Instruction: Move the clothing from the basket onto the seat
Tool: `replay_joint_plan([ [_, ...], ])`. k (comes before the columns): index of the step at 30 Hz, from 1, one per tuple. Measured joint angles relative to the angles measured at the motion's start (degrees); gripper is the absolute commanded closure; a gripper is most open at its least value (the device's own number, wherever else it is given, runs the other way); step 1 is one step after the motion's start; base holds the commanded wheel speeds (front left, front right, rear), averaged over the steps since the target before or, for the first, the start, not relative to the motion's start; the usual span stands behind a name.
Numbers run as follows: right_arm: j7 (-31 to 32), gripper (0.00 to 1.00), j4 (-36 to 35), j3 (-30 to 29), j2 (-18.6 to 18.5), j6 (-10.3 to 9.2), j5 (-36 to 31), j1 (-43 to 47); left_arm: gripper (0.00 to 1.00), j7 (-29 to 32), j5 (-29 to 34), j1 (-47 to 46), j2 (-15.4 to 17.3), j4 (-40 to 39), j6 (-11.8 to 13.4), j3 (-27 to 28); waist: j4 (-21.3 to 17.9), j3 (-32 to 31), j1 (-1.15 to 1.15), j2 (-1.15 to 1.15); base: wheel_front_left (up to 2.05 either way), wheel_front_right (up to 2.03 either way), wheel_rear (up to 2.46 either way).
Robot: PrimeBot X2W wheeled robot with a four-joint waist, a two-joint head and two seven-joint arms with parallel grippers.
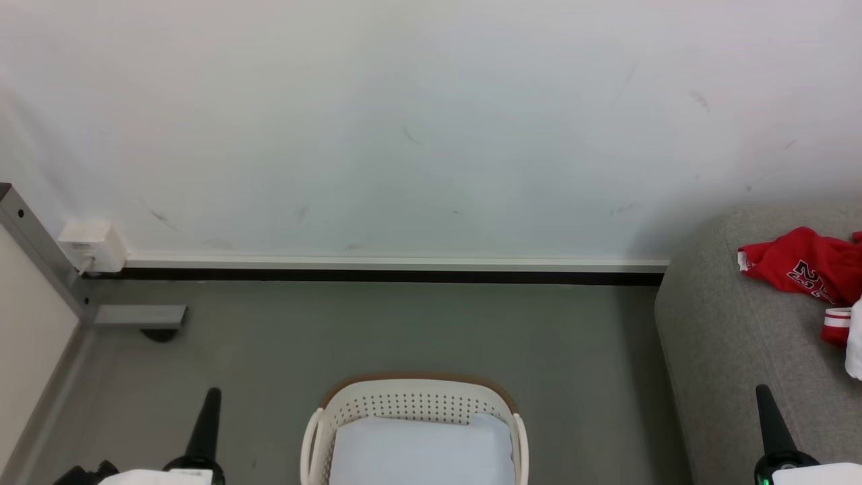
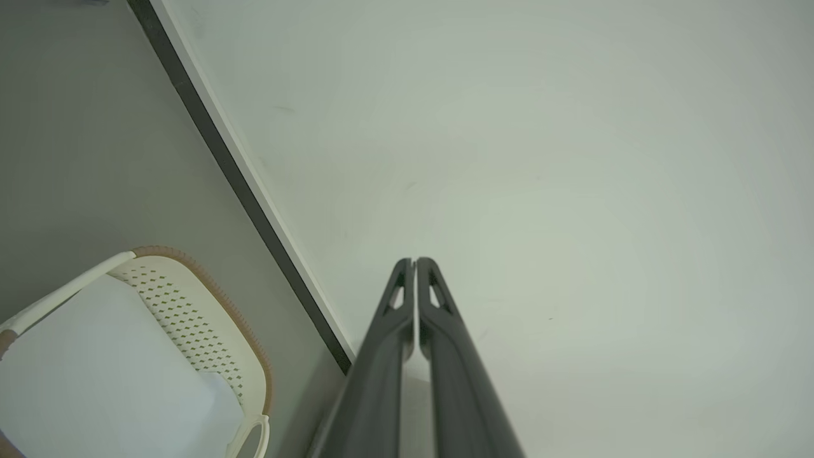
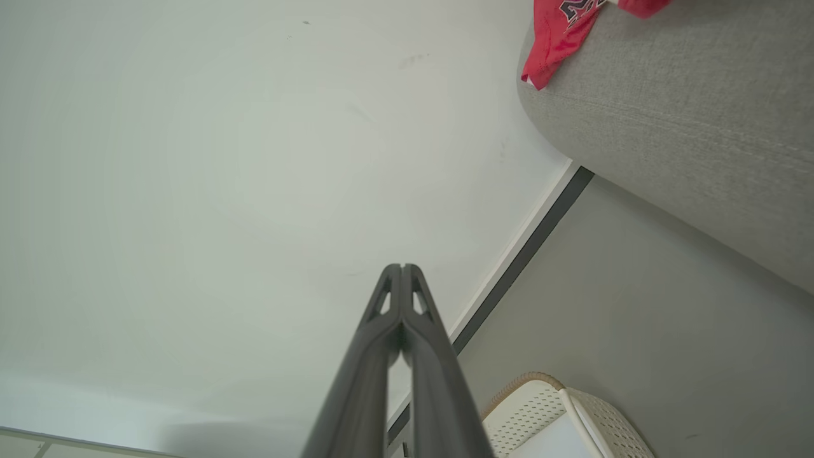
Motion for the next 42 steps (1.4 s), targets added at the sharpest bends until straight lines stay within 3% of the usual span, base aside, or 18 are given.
replay_joint_plan([
  [42,4.72,1.00,-1.66,-1.52,-0.25,0.00,17.33,-2.20,1.00,4.68,-17.29,-2.42,-0.27,-1.14,-0.68,1.23,0.21,0.94,0.00,0.00,0.00,0.00,0.00],
])
